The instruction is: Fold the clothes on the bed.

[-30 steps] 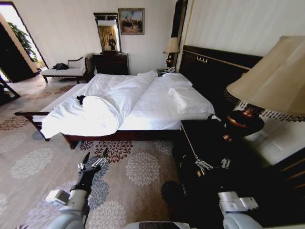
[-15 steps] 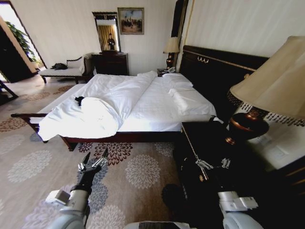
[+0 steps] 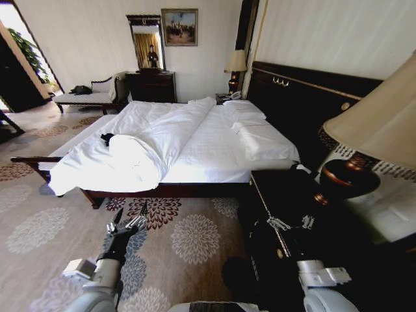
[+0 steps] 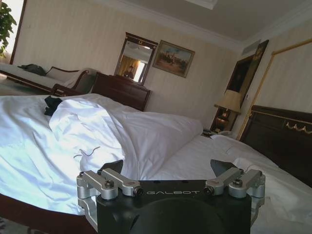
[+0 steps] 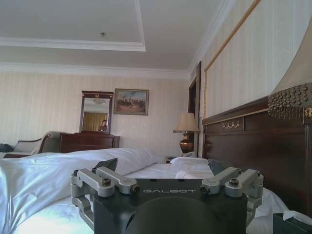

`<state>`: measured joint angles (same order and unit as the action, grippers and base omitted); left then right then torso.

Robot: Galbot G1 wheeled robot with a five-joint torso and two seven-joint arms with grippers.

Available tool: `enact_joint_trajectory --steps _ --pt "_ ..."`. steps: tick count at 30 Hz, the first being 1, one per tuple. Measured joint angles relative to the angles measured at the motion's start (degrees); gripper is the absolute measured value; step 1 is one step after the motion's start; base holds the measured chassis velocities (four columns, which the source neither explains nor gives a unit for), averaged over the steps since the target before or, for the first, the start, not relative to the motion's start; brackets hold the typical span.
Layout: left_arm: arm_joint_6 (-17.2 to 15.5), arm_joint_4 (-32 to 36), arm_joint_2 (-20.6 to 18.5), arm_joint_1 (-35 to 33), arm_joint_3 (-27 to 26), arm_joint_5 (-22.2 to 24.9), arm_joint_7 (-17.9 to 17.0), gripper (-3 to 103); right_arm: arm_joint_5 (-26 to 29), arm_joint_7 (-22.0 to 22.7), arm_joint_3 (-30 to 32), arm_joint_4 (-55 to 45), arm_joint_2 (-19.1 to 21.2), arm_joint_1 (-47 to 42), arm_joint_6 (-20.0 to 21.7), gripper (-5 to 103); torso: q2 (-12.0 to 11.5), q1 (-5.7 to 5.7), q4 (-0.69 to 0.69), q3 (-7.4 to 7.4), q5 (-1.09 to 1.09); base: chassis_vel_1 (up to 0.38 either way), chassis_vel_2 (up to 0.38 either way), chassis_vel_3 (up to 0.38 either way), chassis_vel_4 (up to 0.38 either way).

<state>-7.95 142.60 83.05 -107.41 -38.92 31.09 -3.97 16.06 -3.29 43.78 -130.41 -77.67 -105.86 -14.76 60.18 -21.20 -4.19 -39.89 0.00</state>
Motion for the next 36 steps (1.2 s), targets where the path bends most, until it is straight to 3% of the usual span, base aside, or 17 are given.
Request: enact_joint_trajectory --steps 36 --pt "0.1 0.5 -0.6 -0.4 -0.4 -0.2 0.2 100 -0.1 -0.1 0.5 -0.6 0.0 -0.7 0.0 100 0.0 0.01 0.00 0.00 0.00 -0.084 0.078 0.075 -0.085"
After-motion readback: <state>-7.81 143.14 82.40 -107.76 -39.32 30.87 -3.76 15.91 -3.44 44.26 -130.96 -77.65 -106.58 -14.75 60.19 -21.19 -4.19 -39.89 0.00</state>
